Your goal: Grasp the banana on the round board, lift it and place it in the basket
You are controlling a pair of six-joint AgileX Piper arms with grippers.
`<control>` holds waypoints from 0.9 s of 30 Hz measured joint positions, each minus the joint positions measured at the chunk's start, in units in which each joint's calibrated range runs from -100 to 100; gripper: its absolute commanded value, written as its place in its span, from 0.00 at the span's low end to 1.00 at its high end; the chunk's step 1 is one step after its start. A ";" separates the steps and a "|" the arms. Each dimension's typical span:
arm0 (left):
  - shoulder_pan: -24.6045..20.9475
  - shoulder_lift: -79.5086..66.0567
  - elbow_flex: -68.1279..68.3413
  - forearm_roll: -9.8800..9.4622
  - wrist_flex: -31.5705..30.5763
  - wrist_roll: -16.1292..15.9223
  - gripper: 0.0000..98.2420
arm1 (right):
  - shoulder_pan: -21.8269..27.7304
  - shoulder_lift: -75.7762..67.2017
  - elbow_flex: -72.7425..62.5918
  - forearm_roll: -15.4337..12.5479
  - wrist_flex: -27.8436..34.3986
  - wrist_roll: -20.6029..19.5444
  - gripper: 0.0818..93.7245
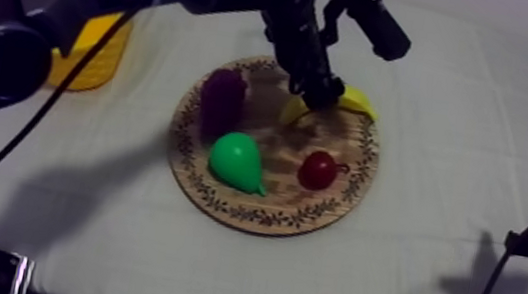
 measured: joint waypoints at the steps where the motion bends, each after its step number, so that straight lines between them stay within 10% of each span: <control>1: 0.00 1.33 -1.99 -0.05 1.42 0.00 0.87 | 0.00 0.00 0.00 0.00 0.00 0.00 0.00; 10: -0.03 9.80 -15.49 -0.37 9.85 0.30 0.79 | 0.00 0.00 0.00 0.00 0.00 -0.01 0.00; 27: 0.34 17.83 -24.76 -2.31 20.26 3.78 0.35 | 0.00 0.00 0.00 0.00 0.00 -0.01 0.00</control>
